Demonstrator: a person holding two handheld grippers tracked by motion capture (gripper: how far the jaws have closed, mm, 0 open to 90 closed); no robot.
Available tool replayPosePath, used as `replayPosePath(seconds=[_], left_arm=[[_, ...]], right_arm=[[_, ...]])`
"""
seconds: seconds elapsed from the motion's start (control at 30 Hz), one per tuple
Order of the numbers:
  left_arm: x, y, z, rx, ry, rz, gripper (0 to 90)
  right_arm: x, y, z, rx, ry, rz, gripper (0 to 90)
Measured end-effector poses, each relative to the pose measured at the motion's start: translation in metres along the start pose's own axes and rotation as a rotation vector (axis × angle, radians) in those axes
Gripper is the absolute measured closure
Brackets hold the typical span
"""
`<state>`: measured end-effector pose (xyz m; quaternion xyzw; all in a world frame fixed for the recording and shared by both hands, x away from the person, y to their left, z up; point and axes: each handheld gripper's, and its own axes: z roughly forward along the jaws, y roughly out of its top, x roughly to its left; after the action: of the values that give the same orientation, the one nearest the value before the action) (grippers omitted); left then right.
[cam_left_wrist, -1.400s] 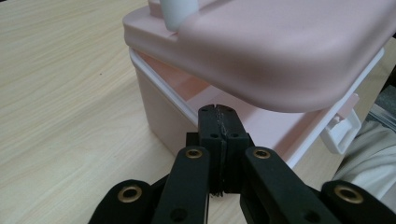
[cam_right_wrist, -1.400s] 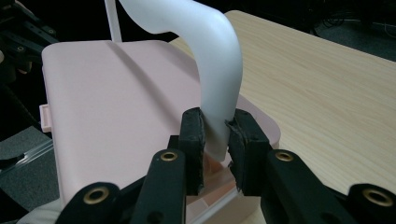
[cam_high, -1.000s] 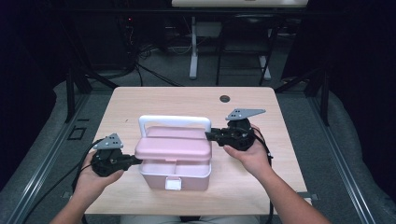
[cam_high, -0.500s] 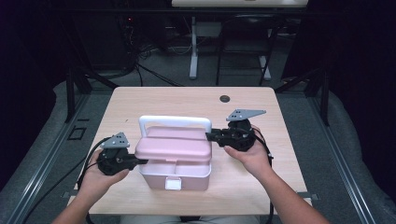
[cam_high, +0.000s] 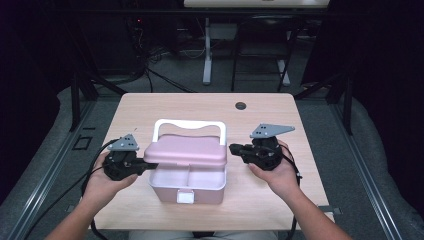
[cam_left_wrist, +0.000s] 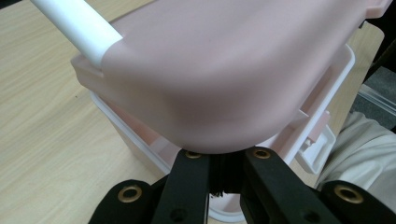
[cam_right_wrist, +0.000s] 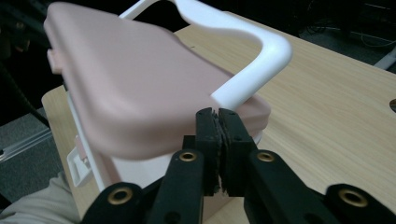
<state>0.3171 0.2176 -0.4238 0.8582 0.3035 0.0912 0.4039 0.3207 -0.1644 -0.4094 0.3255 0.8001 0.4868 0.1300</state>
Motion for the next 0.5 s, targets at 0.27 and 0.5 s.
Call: replayPosePath(seconds=[0.27, 0.5], left_arm=[[0.007, 0.016, -0.005, 0.006, 0.021, 0.006, 90.0], [0.014, 0.026, -0.008, 0.011, 0.035, 0.000, 90.0]], right_arm=[[0.010, -0.012, 0.000, 0.027, 0.027, -0.022, 90.0], [0.020, -0.023, 0.011, 0.075, 0.054, -0.048, 90.0]])
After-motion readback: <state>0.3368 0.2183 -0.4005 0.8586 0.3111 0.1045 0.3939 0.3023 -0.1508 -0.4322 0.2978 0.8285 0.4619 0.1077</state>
